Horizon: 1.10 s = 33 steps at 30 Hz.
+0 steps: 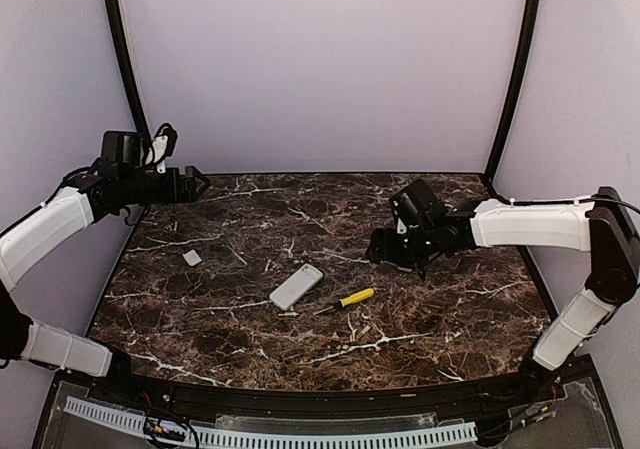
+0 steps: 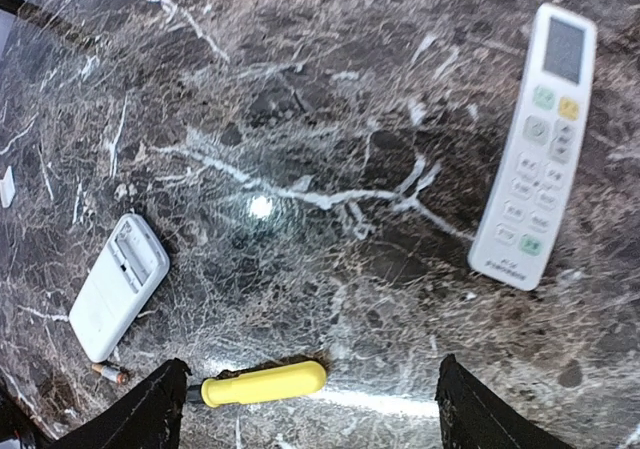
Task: Unload the batteries from the remote control
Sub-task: Place the screwdriver at the center of the board, then pick up the remote control from the center of the board.
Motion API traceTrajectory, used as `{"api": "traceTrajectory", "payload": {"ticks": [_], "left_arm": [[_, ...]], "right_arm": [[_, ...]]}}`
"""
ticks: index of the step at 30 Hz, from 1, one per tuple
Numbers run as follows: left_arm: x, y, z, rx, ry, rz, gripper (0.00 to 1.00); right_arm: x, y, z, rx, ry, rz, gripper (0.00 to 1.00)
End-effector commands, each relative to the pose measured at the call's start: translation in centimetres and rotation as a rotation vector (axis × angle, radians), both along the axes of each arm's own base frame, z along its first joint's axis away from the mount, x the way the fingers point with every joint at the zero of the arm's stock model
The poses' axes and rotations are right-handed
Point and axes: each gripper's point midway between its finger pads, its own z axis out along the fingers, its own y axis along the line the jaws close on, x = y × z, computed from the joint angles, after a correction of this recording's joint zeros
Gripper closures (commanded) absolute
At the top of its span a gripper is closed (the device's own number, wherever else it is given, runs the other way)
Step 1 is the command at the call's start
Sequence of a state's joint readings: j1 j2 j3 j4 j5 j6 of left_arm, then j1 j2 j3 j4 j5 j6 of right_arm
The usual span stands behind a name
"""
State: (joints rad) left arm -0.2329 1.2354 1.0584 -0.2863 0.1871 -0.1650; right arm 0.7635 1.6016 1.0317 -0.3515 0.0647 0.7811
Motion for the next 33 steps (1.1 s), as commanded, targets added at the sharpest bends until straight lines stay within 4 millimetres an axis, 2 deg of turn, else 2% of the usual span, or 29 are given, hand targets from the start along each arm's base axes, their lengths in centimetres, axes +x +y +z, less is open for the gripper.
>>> {"api": "traceTrajectory", "payload": {"ticks": [1, 6, 11, 13, 16, 20, 24, 33], "left_arm": [[-0.3, 2.4, 3.7, -0.179, -0.077, 0.027, 0.01], [-0.7, 4.2, 4.5, -0.139, -0.107, 0.084, 0.01], [-1.4, 5.1, 4.9, -0.084, -0.131, 0.114, 0.01], [-1.6, 5.2, 5.0, -0.080, -0.137, 0.113, 0.01], [-1.7, 5.0, 5.3, -0.083, -0.142, 0.103, 0.02], [-1.9, 4.7, 5.4, -0.095, -0.143, 0.088, 0.02], [-1.9, 4.5, 5.5, -0.108, -0.144, 0.078, 0.02], [-2.0, 4.3, 5.5, -0.118, -0.139, 0.074, 0.02]], "right_arm": [[1.8, -4.3, 2.7, -0.193, -0.093, -0.093, 0.15], [3.3, -6.7, 2.2, -0.293, -0.063, -0.185, 0.16], [5.0, -9.2, 0.3, -0.433, -0.004, -0.311, 0.19], [5.7, -9.0, -0.6, -0.437, 0.011, -0.319, 0.20], [6.6, -7.6, -2.1, -0.400, 0.031, -0.287, 0.21], [7.1, -7.0, -3.9, -0.399, 0.069, -0.277, 0.24], [7.5, -6.6, -5.2, -0.359, 0.088, -0.270, 0.35], [7.5, -7.3, -7.0, -0.365, 0.124, -0.294, 0.46]]}}
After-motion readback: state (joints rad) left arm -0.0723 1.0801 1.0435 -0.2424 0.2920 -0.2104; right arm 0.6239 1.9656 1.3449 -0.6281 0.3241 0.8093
